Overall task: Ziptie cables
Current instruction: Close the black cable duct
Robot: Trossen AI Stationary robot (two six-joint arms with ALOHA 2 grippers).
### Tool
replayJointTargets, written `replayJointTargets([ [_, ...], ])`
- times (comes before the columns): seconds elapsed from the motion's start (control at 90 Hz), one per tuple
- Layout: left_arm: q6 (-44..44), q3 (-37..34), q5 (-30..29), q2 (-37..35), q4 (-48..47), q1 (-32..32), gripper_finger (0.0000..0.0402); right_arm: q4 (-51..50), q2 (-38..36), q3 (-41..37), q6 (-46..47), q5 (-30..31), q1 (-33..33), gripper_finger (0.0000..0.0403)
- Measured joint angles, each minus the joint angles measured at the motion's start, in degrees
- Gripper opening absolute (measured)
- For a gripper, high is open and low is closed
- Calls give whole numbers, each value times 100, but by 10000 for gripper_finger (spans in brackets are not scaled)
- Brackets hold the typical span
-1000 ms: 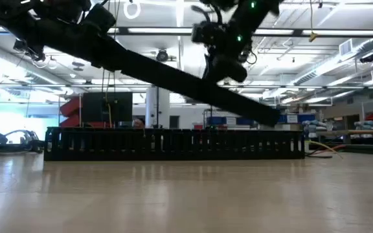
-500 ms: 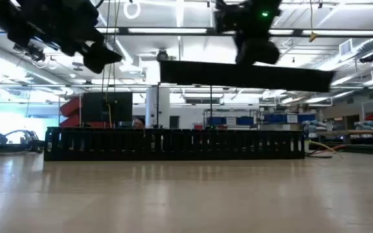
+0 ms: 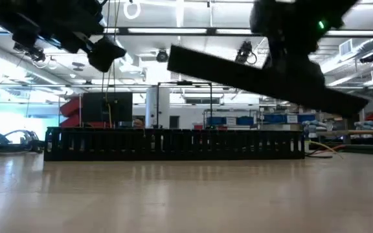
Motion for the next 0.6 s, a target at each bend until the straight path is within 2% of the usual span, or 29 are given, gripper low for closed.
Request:
replayJointTargets([
  [0.167, -393, -36, -2, 399, 847, -1, 289, 471, 0, -544, -55, 358, 116, 13],
  [0.3, -646, -36, -114, 959, 1600, -1, 289, 477, 0, -675, -323, 231, 76, 13],
  [0.456, -1002, -36, -179, 2110, 2831, -1, 289, 574, 0, -838, -520, -154, -67, 13],
  [0.6, -1136, -36, -131, 3163, 3812, 10, 289, 653, 0, -857, -694, -29, -142, 13],
])
